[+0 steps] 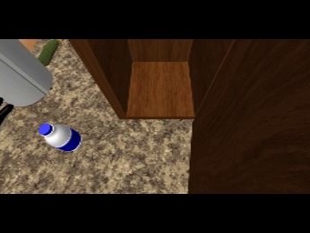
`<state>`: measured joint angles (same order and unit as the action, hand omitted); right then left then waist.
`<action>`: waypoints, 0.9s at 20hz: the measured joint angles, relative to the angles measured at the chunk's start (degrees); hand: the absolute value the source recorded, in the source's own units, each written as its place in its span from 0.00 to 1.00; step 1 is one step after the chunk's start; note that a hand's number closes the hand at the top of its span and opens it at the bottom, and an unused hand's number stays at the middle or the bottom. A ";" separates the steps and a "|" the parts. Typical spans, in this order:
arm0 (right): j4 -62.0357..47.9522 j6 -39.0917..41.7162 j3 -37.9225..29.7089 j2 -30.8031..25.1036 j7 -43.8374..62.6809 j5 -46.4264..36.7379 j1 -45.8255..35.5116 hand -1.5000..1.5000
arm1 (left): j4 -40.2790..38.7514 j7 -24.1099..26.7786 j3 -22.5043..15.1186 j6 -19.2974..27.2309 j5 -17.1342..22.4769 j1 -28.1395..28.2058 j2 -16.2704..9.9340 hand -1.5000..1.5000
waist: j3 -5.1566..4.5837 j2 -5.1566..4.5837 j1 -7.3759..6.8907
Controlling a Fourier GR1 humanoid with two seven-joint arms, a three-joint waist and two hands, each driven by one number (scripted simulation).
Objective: Pick up the bottled water, place it into the cabinet and close the cabinet
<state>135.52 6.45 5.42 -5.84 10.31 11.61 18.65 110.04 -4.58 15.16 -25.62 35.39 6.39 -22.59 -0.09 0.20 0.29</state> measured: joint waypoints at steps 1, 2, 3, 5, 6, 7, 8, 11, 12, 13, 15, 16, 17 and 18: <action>1.74 0.53 -0.19 -0.32 0.60 0.78 1.95 0.00 | 0.16 -0.42 0.71 -0.52 0.70 0.62 -0.35 0.00 | 0.02 0.01 0.03; 1.99 0.77 0.23 -0.17 0.71 0.77 2.90 0.00 | 0.62 -0.94 1.19 -1.06 1.29 1.53 -0.40 0.00 | 0.04 0.01 -0.02; 1.93 0.95 0.67 0.09 0.63 0.70 3.37 0.00 | 1.14 -1.62 2.15 -1.67 2.38 2.53 -0.74 0.00 | 0.05 -0.01 -0.11; 2.34 2.00 0.87 0.15 -0.11 0.72 5.69 0.00 | 1.43 -2.89 2.68 -1.86 2.96 3.08 -0.69 0.00 | 0.07 -0.02 -0.05; 2.46 2.16 1.21 0.29 -0.28 0.64 6.37 0.00 | 1.77 -3.33 3.08 -2.02 2.84 3.56 -0.67 0.00 | 0.08 -0.02 -0.06; 2.70 2.04 2.33 0.64 -0.16 0.35 6.95 0.00 | 1.55 -3.45 2.94 -2.09 2.10 3.48 -0.32 0.00 | 0.08 -0.03 -0.03; 2.85 2.56 3.18 0.83 -1.12 0.19 8.66 0.00 | 1.43 -3.79 3.25 -2.27 1.95 3.72 -0.40 0.00 | 0.08 -0.02 0.05; 3.08 3.61 3.50 0.83 -2.90 -0.08 11.54 0.00 | 1.63 -3.45 3.52 -3.02 0.25 4.89 0.86 0.00 | 0.09 -0.02 0.08; 3.01 3.95 3.63 1.04 -3.89 -0.21 12.53 0.00 | 0.90 -3.51 3.97 -3.56 0.20 4.79 0.72 0.00 | 0.08 -0.02 0.10; 3.07 3.77 3.68 1.11 -3.70 -0.30 12.46 0.00 | 0.95 -3.54 4.07 -3.63 -0.41 4.94 1.08 0.00 | 0.09 -0.04 0.06; 3.34 4.60 3.28 0.68 -4.50 -0.35 14.11 0.00 | -0.42 -1.82 4.40 -3.90 -2.68 4.80 2.34 0.00 | 0.08 -0.04 0.17; 3.34 5.31 2.76 0.44 -5.32 -0.35 14.99 0.00 | -1.30 -1.43 4.71 -3.93 -3.29 4.36 2.56 0.00 | 0.08 -0.05 0.22; 3.45 5.40 2.92 0.59 -5.74 -0.41 15.64 0.00 | -2.54 -1.04 5.02 -4.17 -3.80 4.03 2.63 0.00 | 0.08 -0.05 0.27; 3.45 6.01 2.26 0.31 -6.42 -0.38 16.42 0.00 | -4.50 0.40 5.57 -5.00 -4.87 3.81 2.72 0.00 | 0.07 -0.06 0.34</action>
<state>138.97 12.46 7.67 -5.53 3.90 11.23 35.08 105.54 -4.18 20.72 -30.62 30.52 10.20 -19.87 -0.01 0.14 0.63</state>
